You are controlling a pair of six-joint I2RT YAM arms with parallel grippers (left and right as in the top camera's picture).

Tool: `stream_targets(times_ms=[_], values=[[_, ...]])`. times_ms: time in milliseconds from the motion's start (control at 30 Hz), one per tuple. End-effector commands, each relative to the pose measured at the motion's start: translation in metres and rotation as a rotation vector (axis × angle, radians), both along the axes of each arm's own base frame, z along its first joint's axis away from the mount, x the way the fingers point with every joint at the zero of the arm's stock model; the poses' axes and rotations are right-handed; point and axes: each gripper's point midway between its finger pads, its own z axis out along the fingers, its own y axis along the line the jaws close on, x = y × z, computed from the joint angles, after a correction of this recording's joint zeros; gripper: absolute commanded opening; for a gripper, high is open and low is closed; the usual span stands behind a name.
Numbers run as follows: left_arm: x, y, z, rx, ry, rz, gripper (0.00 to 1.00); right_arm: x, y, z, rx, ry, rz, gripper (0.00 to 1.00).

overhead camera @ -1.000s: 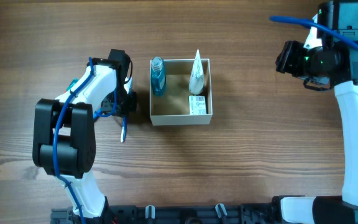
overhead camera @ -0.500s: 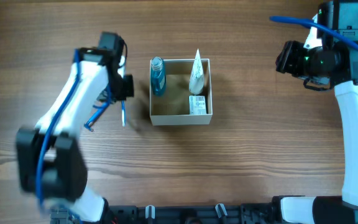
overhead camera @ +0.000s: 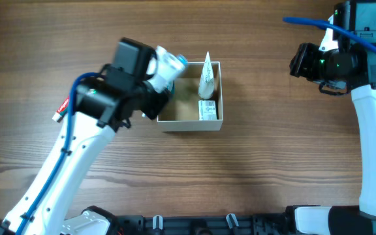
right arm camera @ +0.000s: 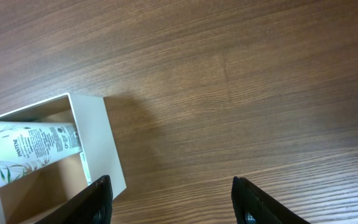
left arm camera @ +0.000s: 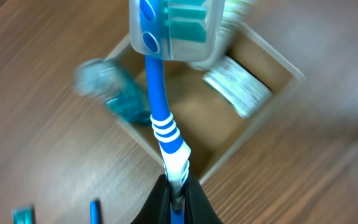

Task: Pack container
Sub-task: 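Carry the toothbrush into the box and release it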

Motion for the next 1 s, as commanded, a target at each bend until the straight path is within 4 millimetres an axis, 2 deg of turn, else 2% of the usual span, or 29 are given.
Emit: stream_targets(times_ms=[0, 167, 433, 500, 533, 667, 733, 800, 967], values=[[-0.018, -0.031, -0.012, 0.119, -0.075, -0.439, 0.04, -0.002, -0.003, 0.005, -0.017, -0.016, 0.010, 0.62], [-0.018, -0.046, -0.026, 0.172, -0.096, -0.582, 0.04, -0.002, -0.003, 0.005, -0.017, -0.016, 0.009, 0.62], [0.005, -0.062, -0.055, 0.177, -0.076, -0.586, 0.04, -0.002, -0.003, 0.005, -0.016, -0.017, 0.006, 0.62], [0.008, -0.064, -0.064, 0.182, -0.059, -0.587, 0.04, -0.001, -0.003, 0.006, -0.013, -0.021, 0.001, 0.62], [0.009, -0.065, -0.076, 0.190, -0.027, -0.589, 0.04, 0.001, -0.004, 0.007, -0.006, -0.029, -0.020, 0.62], [0.009, -0.064, -0.094, 0.203, 0.030, -0.587, 0.04, 0.003, -0.004, 0.008, -0.006, -0.039, -0.019, 0.62], [0.009, -0.065, -0.098, 0.203, 0.042, -0.582, 0.10, 0.002, -0.004, 0.008, -0.007, -0.038, -0.019, 0.62], [0.009, -0.065, -0.103, 0.208, 0.057, -0.583, 0.24, 0.002, -0.004, 0.008, -0.007, -0.038, -0.019, 0.62], [0.008, -0.063, -0.107, 0.207, 0.083, -0.562, 0.40, 0.002, -0.004, 0.008, -0.008, -0.038, -0.018, 0.62]])
